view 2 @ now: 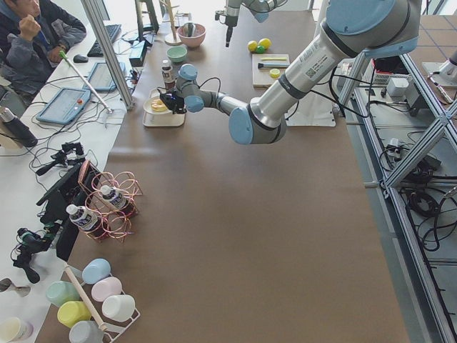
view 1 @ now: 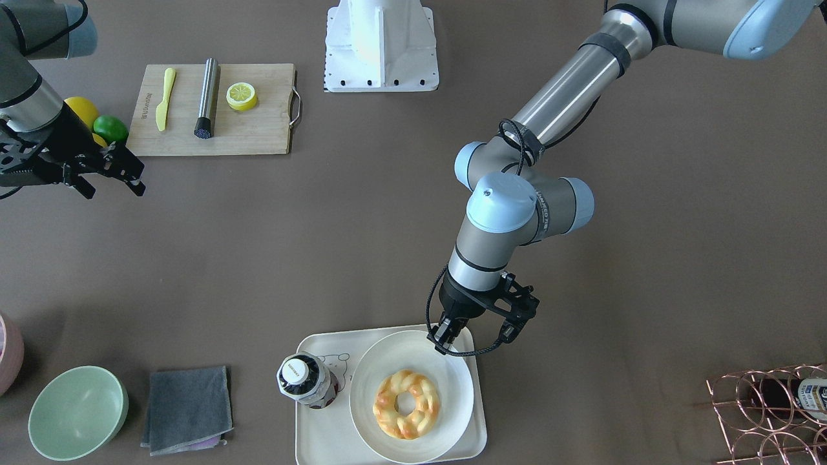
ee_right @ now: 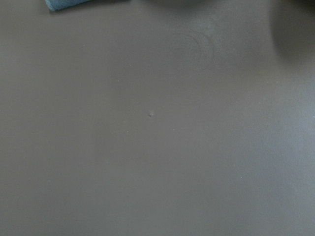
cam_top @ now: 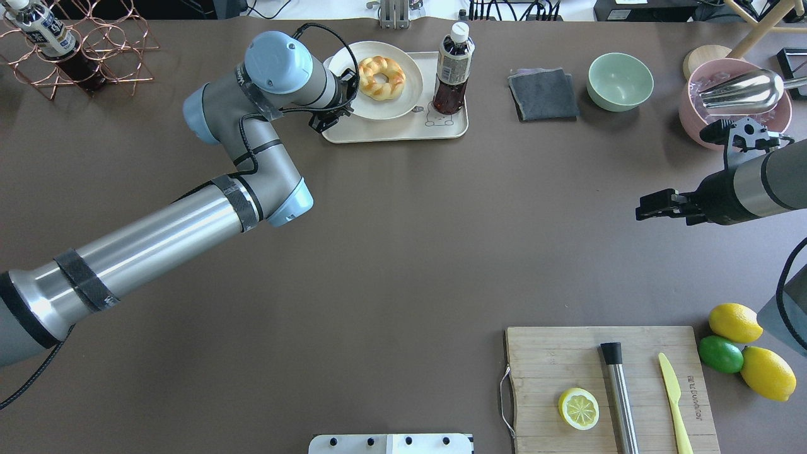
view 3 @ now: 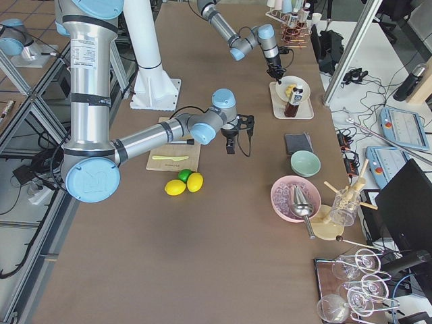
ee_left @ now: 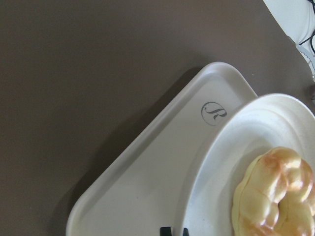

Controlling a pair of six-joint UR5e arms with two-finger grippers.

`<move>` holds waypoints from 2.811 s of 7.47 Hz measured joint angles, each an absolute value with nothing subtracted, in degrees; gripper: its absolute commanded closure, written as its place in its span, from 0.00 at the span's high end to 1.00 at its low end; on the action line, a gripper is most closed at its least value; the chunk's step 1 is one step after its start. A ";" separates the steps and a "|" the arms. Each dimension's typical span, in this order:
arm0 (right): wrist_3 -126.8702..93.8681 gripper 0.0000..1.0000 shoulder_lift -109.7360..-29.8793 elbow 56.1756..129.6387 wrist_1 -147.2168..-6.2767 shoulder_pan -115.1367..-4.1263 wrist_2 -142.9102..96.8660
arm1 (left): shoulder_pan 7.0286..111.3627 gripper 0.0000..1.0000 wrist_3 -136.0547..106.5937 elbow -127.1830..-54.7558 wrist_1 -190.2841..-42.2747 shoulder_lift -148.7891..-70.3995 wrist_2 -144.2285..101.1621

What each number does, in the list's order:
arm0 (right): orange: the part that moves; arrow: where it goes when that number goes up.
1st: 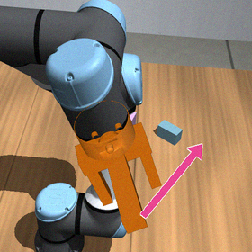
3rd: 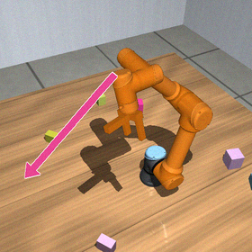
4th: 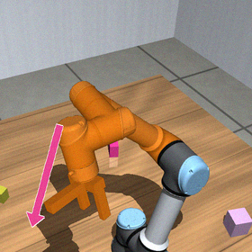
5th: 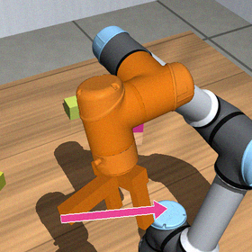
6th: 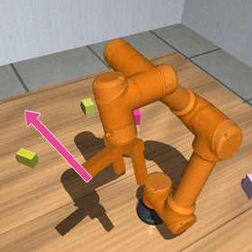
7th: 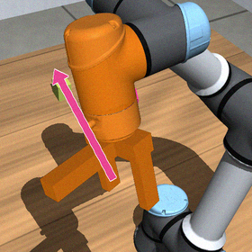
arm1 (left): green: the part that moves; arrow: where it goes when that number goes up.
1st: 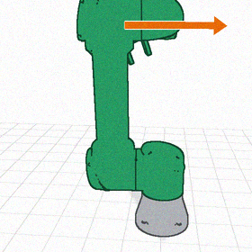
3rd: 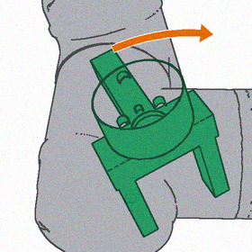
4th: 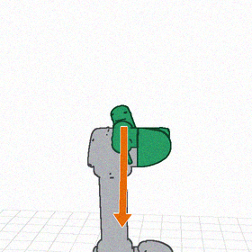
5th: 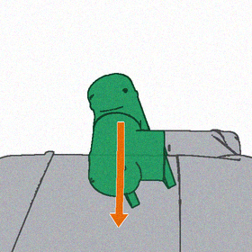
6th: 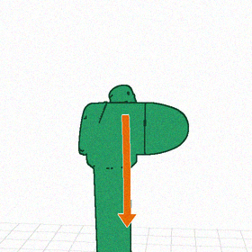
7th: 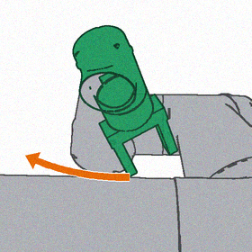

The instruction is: Place donut on tray

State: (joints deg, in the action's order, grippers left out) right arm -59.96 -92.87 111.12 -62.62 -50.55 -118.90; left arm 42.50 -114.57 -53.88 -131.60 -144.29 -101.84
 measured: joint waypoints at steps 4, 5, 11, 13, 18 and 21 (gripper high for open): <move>-59.94 1.00 -92.90 110.77 -62.53 -50.55 -118.92 | 42.57 0.97 -114.10 -53.93 -131.66 -144.18 -102.13; -59.94 1.00 -92.90 110.74 -62.51 -50.54 -118.92 | 42.64 0.97 -113.35 -54.02 -131.66 -144.01 -102.18; -53.72 1.00 -92.50 108.45 -62.68 -57.09 -126.78 | 47.19 0.97 -102.68 -76.56 -117.23 -135.54 -114.27; -46.42 1.00 -92.56 105.64 -63.12 -62.14 -129.52 | 50.22 0.97 -86.97 -95.20 -102.21 -125.64 -117.80; -24.03 1.00 -93.28 94.89 -63.63 -75.80 -134.32 | 71.16 0.97 -23.53 -118.67 -88.32 -94.26 -128.57; -8.98 1.00 -93.07 92.33 -71.72 -85.32 -135.03 | 83.40 0.97 5.37 -118.76 -88.01 -81.52 -129.77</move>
State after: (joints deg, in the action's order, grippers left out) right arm -8.98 -93.07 92.33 -71.72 -85.32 -135.03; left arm 83.40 5.37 -118.76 -88.01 -81.52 -129.77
